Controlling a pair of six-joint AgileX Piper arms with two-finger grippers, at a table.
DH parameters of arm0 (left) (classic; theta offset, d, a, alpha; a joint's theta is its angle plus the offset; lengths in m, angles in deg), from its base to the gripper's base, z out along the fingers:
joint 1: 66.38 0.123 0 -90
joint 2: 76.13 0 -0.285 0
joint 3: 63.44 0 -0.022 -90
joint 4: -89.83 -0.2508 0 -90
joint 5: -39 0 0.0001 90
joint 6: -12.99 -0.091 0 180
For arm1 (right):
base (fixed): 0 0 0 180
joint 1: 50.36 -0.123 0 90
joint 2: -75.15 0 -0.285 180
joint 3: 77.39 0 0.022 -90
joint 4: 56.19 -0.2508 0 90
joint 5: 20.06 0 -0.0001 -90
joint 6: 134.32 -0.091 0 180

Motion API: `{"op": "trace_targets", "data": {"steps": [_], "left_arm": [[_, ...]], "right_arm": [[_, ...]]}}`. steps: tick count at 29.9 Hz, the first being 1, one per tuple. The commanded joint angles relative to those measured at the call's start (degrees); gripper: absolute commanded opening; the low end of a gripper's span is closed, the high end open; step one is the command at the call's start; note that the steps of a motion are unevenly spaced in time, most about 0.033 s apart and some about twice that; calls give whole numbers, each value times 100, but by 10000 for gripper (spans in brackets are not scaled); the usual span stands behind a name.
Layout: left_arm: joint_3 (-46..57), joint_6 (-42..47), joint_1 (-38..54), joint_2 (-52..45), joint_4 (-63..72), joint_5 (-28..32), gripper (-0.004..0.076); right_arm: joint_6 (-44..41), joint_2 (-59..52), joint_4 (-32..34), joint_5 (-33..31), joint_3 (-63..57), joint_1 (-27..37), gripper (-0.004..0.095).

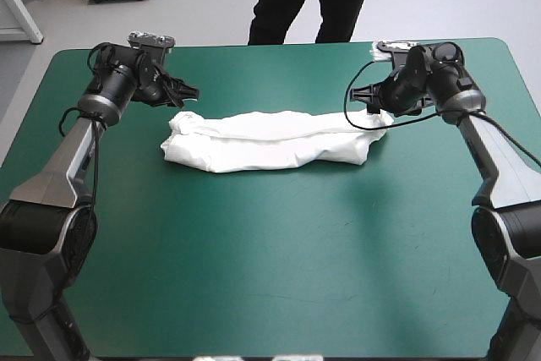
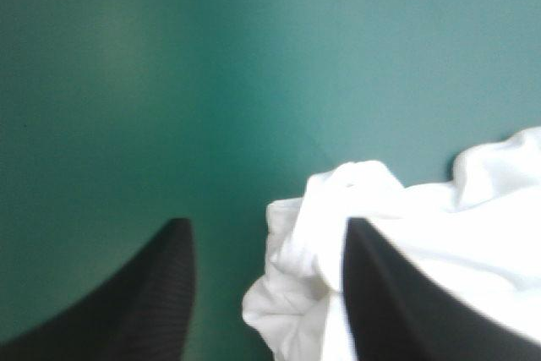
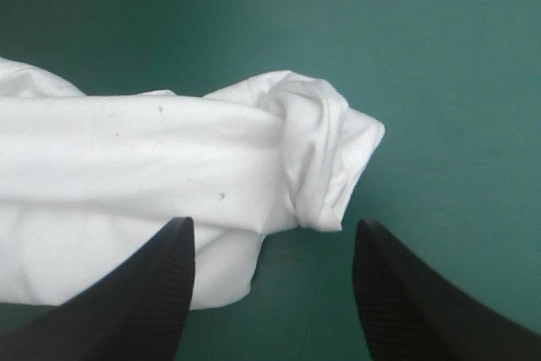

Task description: Fold the cloth

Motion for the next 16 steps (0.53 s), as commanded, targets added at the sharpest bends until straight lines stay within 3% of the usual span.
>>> {"op": "trace_targets", "data": {"steps": [1,7,16], "left_arm": [[-241,-30,-32,-427,425,138,-8],[-241,-715,-481,-389,1393,197,-9],[-241,-723,-1403,-53,1439,891,-9]], "right_arm": [[46,-435,126,3,186,44,530],[24,-481,102,-190,192,44,530],[24,-481,5,-213,192,44,530]]}}
